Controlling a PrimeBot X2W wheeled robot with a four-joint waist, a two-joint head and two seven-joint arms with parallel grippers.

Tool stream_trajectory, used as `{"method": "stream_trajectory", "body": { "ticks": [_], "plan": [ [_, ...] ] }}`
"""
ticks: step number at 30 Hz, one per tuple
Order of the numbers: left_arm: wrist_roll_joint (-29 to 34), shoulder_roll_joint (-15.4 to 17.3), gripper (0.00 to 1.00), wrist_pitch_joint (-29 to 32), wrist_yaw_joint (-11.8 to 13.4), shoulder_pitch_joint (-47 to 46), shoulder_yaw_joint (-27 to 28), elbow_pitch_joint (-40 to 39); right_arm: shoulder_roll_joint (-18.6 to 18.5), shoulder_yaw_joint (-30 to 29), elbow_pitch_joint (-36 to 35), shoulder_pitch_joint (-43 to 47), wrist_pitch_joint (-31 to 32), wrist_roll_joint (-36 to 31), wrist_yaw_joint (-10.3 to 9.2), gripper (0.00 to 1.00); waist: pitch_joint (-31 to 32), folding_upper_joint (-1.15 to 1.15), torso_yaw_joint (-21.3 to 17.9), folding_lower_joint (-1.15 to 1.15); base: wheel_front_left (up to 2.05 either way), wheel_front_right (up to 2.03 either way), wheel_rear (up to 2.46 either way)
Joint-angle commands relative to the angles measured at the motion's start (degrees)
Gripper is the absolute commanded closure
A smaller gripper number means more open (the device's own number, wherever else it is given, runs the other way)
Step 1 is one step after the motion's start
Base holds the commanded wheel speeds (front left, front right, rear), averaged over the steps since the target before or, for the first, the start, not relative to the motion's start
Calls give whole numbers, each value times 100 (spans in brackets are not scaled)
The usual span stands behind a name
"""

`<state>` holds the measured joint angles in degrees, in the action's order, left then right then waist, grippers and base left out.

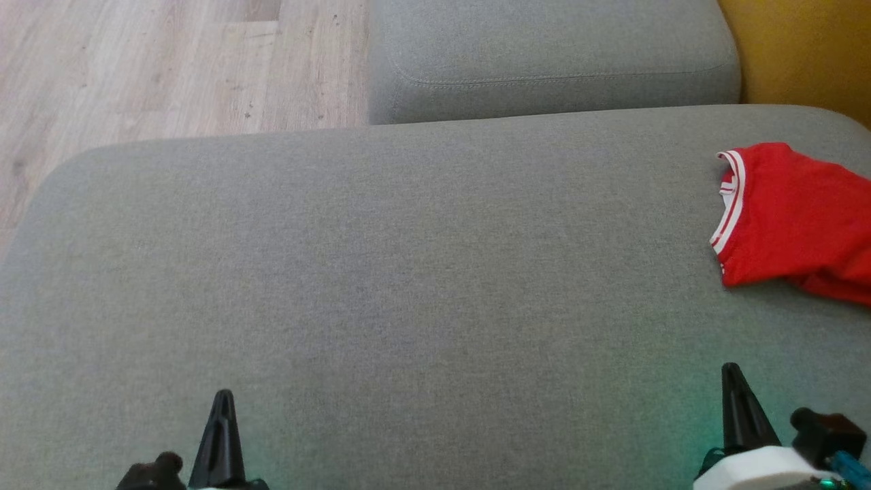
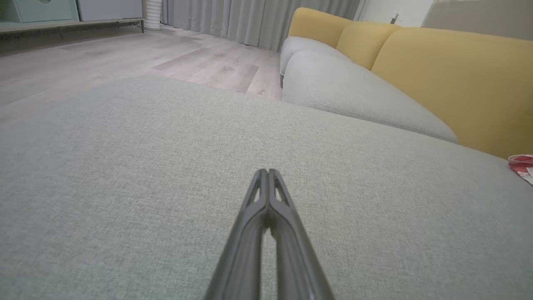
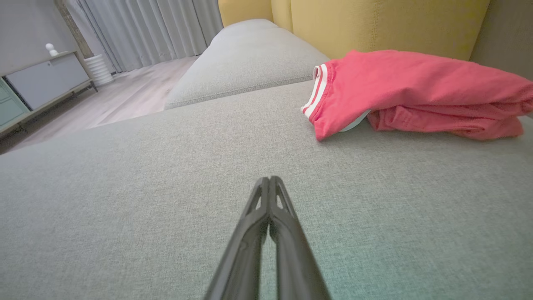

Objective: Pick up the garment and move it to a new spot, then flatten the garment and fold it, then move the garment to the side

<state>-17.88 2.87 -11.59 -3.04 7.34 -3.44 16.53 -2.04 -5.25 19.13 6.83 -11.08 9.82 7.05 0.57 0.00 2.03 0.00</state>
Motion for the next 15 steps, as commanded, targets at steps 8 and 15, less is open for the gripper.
{"method": "stream_trajectory", "body": {
  "ticks": [8,15],
  "plan": [
    [-650,4,100,148,-46,-327,169,-187,-24,-17,-239,-318,143,733,9,100,-6,0,-16,0,0,0,0],
    [-1122,4,100,262,-74,-398,225,-192,-28,-23,-259,-385,254,1255,11,100,-11,0,-29,0,0,0,0]
  ]
}}
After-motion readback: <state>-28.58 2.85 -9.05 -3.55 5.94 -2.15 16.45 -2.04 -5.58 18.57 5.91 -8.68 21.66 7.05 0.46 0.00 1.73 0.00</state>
